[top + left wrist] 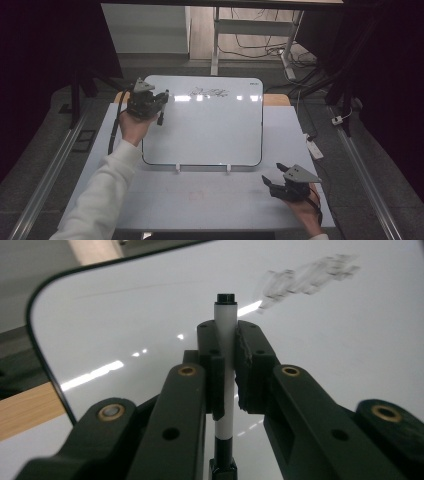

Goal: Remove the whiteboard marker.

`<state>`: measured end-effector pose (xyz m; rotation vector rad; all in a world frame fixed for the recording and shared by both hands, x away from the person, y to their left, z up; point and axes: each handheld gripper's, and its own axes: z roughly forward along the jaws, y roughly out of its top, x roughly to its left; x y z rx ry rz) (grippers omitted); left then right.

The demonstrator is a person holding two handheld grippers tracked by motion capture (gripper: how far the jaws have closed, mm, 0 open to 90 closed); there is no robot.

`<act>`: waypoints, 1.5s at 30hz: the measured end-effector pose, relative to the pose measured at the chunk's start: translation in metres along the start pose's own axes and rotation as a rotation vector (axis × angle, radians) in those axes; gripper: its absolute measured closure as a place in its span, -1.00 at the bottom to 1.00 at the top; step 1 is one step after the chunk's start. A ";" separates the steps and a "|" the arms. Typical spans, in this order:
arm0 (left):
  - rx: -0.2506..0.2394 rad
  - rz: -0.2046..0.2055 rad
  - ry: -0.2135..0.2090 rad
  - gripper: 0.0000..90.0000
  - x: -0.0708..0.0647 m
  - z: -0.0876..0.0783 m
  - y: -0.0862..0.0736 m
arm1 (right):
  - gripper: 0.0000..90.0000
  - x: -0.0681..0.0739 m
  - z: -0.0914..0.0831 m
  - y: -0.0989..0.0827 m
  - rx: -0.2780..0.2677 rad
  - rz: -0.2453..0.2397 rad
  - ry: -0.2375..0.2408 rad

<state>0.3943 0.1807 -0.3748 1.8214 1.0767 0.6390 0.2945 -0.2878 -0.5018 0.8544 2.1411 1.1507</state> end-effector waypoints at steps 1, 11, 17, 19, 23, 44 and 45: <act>-0.006 0.009 -0.018 0.80 -0.004 -0.004 -0.003 | -0.34 0.001 0.000 0.001 -0.001 0.002 0.005; -0.045 0.096 -0.200 0.80 -0.057 -0.031 -0.028 | -0.29 0.012 0.000 0.017 -0.049 0.041 0.073; -0.037 0.151 -0.291 0.80 -0.096 -0.024 -0.042 | -0.25 0.026 0.004 0.036 -0.057 0.093 0.154; -0.035 0.155 -0.301 0.80 -0.102 -0.022 -0.044 | -0.25 0.034 0.007 0.043 -0.053 0.097 0.185; -0.033 0.162 -0.350 0.80 -0.119 -0.014 -0.050 | -0.27 0.051 0.016 0.057 -0.044 0.098 0.241; -0.014 0.207 -0.421 0.80 -0.165 0.006 -0.064 | 0.00 0.100 0.061 0.090 0.048 0.118 0.393; -0.014 0.207 -0.421 0.80 -0.165 0.006 -0.064 | 0.00 0.100 0.061 0.090 0.048 0.118 0.393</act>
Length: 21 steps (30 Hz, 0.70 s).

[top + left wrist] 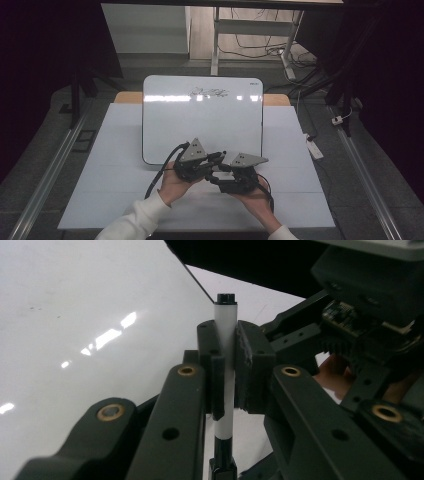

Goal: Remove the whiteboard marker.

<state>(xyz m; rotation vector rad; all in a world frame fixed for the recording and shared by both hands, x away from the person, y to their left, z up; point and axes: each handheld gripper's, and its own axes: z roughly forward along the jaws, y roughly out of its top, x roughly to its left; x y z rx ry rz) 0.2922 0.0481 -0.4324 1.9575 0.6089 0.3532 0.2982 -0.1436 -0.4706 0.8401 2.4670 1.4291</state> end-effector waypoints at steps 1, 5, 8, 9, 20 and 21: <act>0.000 0.004 0.000 0.80 -0.001 0.001 0.000 | 0.10 0.001 0.002 0.000 0.016 0.008 0.001; 0.000 0.014 -0.001 0.80 -0.006 0.003 0.002 | 0.34 0.000 0.006 0.000 0.047 0.038 -0.006; 0.000 0.024 0.007 0.80 -0.010 0.005 0.002 | 0.57 -0.002 0.007 0.000 0.066 0.074 0.000; 0.000 0.024 0.007 0.80 -0.010 0.005 0.002 | 0.62 -0.002 0.007 0.000 0.071 0.082 0.004; 0.011 0.066 0.034 0.79 -0.018 0.009 0.002 | 0.68 -0.006 0.007 -0.001 0.094 0.115 -0.016; 0.012 0.064 0.034 0.79 -0.018 0.009 0.002 | 0.69 -0.006 0.007 -0.002 0.091 0.115 -0.021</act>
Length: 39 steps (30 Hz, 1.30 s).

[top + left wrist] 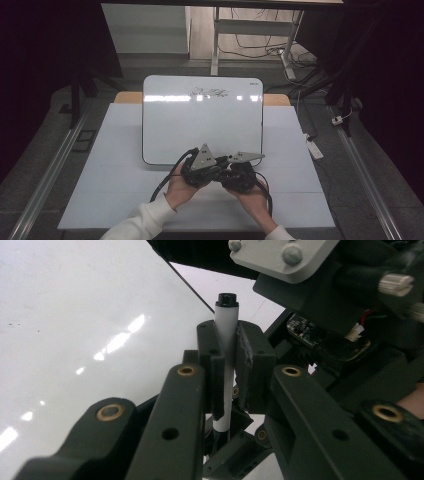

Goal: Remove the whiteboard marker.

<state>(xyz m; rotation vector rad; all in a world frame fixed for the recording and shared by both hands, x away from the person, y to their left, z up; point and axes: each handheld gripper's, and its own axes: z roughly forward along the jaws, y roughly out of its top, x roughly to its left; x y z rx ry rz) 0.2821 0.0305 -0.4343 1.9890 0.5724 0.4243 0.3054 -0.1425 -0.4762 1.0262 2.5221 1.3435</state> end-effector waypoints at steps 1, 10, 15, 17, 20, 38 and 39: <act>0.001 -0.007 -0.006 0.78 0.000 -0.001 0.000 | 0.70 0.000 0.000 0.000 -0.004 0.002 -0.003; -0.021 -0.078 -0.005 0.03 0.016 -0.038 -0.006 | 0.71 -0.003 -0.008 0.000 -0.062 -0.020 -0.012; 0.033 -0.141 0.010 -0.10 0.032 -0.070 -0.034 | 0.71 -0.009 -0.013 -0.002 -0.091 -0.036 -0.029; 0.066 -0.184 0.026 -0.12 0.040 -0.087 -0.056 | 0.71 -0.010 -0.015 -0.001 -0.103 -0.041 -0.031; 0.087 -0.207 0.039 -0.17 0.045 -0.097 -0.069 | 0.71 -0.013 -0.019 0.000 -0.130 -0.041 -0.025; 0.140 -0.323 0.111 -0.33 0.063 -0.142 -0.144 | 0.71 -0.015 -0.042 0.011 -0.273 -0.181 -0.093; 0.142 -0.328 0.116 -0.33 0.064 -0.144 -0.148 | 0.71 -0.016 -0.043 0.011 -0.276 -0.181 -0.103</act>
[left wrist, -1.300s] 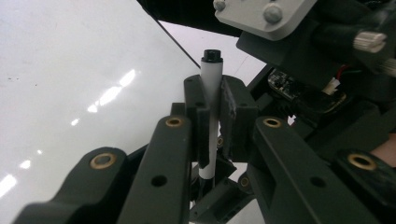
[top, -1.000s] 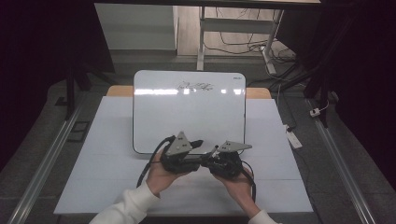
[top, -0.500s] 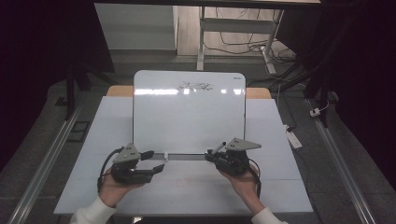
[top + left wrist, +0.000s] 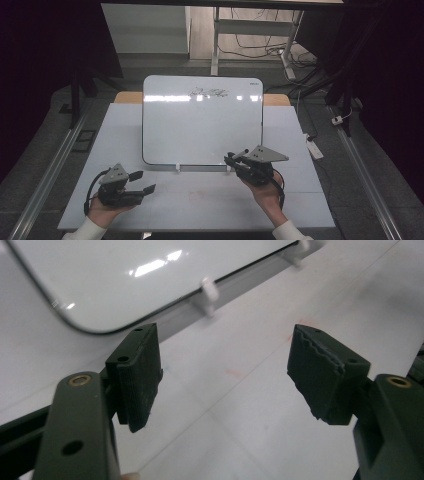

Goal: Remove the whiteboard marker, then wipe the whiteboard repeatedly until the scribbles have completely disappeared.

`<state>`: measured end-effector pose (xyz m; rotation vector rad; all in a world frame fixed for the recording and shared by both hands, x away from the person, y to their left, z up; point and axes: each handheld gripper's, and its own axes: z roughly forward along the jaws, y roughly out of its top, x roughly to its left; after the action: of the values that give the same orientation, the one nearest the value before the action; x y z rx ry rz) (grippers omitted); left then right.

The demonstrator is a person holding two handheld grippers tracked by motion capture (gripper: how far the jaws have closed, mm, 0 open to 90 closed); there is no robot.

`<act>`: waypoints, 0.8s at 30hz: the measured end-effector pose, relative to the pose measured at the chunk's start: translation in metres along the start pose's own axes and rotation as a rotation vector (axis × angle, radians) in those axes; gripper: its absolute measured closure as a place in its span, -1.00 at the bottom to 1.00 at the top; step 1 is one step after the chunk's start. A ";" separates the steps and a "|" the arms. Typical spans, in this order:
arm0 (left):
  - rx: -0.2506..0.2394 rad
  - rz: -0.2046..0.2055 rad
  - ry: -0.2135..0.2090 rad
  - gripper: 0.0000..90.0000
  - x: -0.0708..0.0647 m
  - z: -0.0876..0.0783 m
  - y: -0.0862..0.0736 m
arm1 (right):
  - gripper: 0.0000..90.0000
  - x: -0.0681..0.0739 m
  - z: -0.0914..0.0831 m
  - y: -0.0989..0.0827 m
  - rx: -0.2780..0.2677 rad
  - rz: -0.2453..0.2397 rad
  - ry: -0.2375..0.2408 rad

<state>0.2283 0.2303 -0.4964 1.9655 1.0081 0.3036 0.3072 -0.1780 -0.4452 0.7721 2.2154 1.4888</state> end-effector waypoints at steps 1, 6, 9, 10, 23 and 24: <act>0.002 -0.010 0.007 -0.33 0.002 -0.002 -0.003 | 0.71 0.000 0.000 0.000 0.000 0.000 0.000; 0.000 -0.053 0.033 -0.37 0.013 -0.006 -0.010 | 0.71 -0.010 0.001 0.003 -0.029 0.016 -0.021; 0.007 -0.049 0.023 -0.41 0.014 -0.003 -0.011 | 0.71 -0.012 0.003 0.005 -0.035 0.015 -0.026; 0.008 -0.048 0.019 -0.44 0.014 -0.002 -0.011 | 0.71 -0.013 0.005 0.007 -0.047 -0.001 -0.026; 0.030 -0.016 -0.003 -0.51 0.010 0.008 -0.011 | 0.71 -0.061 0.046 0.061 -0.125 -0.005 -0.186; 0.029 -0.016 0.000 -0.51 0.011 0.008 -0.011 | 0.71 -0.061 0.046 0.061 -0.125 -0.005 -0.186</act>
<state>0.2341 0.2365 -0.5118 1.9828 1.0325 0.2816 0.3960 -0.1647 -0.4065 0.8277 1.9677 1.4730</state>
